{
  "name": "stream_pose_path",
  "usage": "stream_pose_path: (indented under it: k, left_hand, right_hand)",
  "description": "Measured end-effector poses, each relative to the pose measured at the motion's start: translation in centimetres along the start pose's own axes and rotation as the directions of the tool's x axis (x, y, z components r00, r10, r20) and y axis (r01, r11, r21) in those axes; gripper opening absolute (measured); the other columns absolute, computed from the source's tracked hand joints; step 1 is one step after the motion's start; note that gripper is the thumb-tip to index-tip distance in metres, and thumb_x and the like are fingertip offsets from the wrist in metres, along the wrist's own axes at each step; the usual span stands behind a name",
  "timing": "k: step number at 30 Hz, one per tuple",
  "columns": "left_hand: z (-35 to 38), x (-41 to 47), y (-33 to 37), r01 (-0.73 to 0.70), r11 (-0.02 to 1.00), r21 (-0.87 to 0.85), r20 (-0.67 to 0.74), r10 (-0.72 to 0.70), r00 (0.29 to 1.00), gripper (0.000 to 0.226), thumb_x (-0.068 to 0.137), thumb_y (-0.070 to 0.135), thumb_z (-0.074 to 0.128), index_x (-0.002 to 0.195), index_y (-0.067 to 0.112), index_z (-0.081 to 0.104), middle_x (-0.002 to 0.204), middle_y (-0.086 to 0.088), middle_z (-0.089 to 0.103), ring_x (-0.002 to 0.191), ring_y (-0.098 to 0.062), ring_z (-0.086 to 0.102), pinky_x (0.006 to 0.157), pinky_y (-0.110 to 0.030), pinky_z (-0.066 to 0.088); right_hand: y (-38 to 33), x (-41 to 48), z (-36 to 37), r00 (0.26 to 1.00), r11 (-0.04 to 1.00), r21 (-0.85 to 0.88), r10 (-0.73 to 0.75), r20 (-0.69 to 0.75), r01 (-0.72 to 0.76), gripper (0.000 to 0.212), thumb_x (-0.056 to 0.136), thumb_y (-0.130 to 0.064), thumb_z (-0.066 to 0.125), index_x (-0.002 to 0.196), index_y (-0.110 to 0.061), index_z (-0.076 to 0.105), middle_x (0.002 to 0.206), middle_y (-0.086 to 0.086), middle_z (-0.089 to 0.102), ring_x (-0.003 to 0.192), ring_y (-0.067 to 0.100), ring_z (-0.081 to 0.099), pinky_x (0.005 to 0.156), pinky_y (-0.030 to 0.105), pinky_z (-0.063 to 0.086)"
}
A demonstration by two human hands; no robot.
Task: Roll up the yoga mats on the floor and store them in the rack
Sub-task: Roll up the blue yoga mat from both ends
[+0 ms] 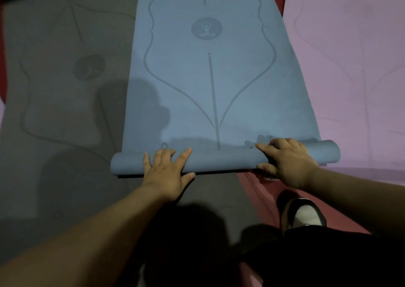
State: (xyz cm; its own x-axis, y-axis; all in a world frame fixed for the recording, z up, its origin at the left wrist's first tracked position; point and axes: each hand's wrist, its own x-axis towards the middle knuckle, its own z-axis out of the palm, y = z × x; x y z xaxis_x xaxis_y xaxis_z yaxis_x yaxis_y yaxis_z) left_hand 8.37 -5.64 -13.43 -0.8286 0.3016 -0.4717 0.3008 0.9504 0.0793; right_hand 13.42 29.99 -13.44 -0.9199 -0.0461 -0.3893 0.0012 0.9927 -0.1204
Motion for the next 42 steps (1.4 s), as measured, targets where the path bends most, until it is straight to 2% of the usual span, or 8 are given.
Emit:
stream_pose_path:
  k: [5, 14, 21, 24, 28, 32, 38, 42]
  left_hand:
    - [-1.4, 0.8, -0.3, -0.014, 1.0, 0.018, 0.064, 0.013, 0.998, 0.066, 0.098, 0.072, 0.021, 0.157, 0.051, 0.0, 0.159, -0.005, 0.021, 0.149, -0.029, 0.015, 0.121, -0.061, 0.0]
    - [-2.3, 3.6, -1.0, -0.023, 1.0, -0.011, 0.059, 0.024, 0.998, 0.06, 0.1, 0.069, 0.021, 0.156, 0.053, 0.01, 0.137, 0.002, 0.039, 0.134, -0.025, 0.034, 0.118, -0.057, 0.011]
    - [-0.6, 2.0, 1.0, 0.086, 0.996, -0.007, -0.111, -0.087, 0.99, 0.058, 0.101, 0.065, 0.019, 0.157, 0.052, 0.01, 0.153, 0.004, 0.038, 0.142, -0.028, 0.024, 0.119, -0.066, 0.005]
    - [-0.1, 2.1, 0.4, 0.041, 0.999, 0.033, -0.088, -0.038, 0.995, 0.073, 0.092, 0.079, 0.021, 0.157, 0.048, 0.009, 0.155, -0.001, 0.031, 0.144, -0.032, 0.02, 0.119, -0.066, 0.0]
    - [-1.5, 3.8, -0.2, -0.005, 0.994, 0.107, -0.015, 0.007, 1.0, 0.078, 0.086, 0.087, 0.019, 0.153, 0.049, 0.011, 0.149, -0.002, 0.036, 0.137, -0.035, 0.028, 0.117, -0.066, 0.011]
    - [-2.0, 3.9, -0.6, -0.052, 0.983, 0.174, -0.026, 0.057, 0.998, 0.079, 0.084, 0.085, 0.012, 0.153, 0.047, 0.018, 0.138, -0.002, 0.044, 0.127, -0.032, 0.037, 0.114, -0.06, 0.022]
    - [-2.8, 4.2, -1.0, -0.059, 0.983, 0.176, -0.014, 0.063, 0.998, 0.078, 0.085, 0.084, 0.011, 0.153, 0.047, 0.02, 0.13, -0.004, 0.049, 0.12, -0.031, 0.044, 0.104, -0.051, 0.033]
    - [-2.1, 1.4, -1.5, -0.096, 0.985, 0.141, 0.013, 0.095, 0.995, 0.086, 0.078, 0.087, 0.0, 0.154, 0.051, 0.014, 0.123, -0.002, 0.054, 0.113, -0.029, 0.049, 0.097, -0.046, 0.036]
  right_hand:
    - [-0.6, -0.9, 1.3, 0.994, 0.999, -0.042, 0.001, -0.111, -0.005, 0.074, 0.091, -0.073, 0.029, 0.15, -0.034, 0.049, 0.13, 0.017, 0.055, 0.113, 0.042, 0.052, 0.1, 0.055, 0.043]
    - [0.3, 2.7, -1.3, 0.99, 0.997, -0.069, -0.024, 0.138, 0.034, 0.077, 0.092, -0.08, 0.027, 0.158, -0.05, 0.003, 0.155, 0.008, 0.022, 0.141, 0.034, 0.029, 0.118, 0.049, 0.023]
    - [0.5, 3.5, -1.6, 0.988, 0.993, -0.086, -0.073, 0.14, 0.085, 0.091, 0.077, -0.084, 0.004, 0.159, -0.046, 0.006, 0.134, 0.002, 0.04, 0.129, 0.03, 0.037, 0.114, 0.048, 0.031]
    - [0.6, 3.6, -1.4, 0.993, 0.988, -0.115, -0.094, 0.078, 0.102, 0.086, 0.082, -0.083, 0.009, 0.158, -0.043, 0.019, 0.123, 0.004, 0.046, 0.119, 0.031, 0.044, 0.105, 0.048, 0.038]
    - [0.7, 2.5, 0.1, 0.975, 0.979, -0.159, -0.156, -0.156, 0.131, 0.071, 0.095, -0.075, 0.024, 0.148, -0.035, 0.049, 0.107, 0.01, 0.056, 0.096, 0.036, 0.054, 0.086, 0.047, 0.045]
    - [0.5, 1.6, 1.4, 0.951, 0.961, -0.241, -0.196, -0.238, 0.138, 0.072, 0.092, -0.07, 0.041, 0.151, -0.03, 0.047, 0.115, 0.017, 0.056, 0.1, 0.039, 0.054, 0.09, 0.05, 0.042]
    - [0.9, 2.9, -0.6, 0.978, 0.962, -0.224, -0.182, -0.106, 0.155, 0.072, 0.091, -0.077, 0.028, 0.153, -0.041, 0.034, 0.107, 0.008, 0.059, 0.095, 0.034, 0.058, 0.083, 0.046, 0.05]
    - [1.2, 1.5, -0.4, 0.958, 0.949, -0.142, -0.287, -0.009, 0.283, 0.076, 0.091, -0.082, 0.025, 0.156, -0.041, 0.033, 0.105, 0.005, 0.061, 0.094, 0.032, 0.063, 0.079, 0.043, 0.052]
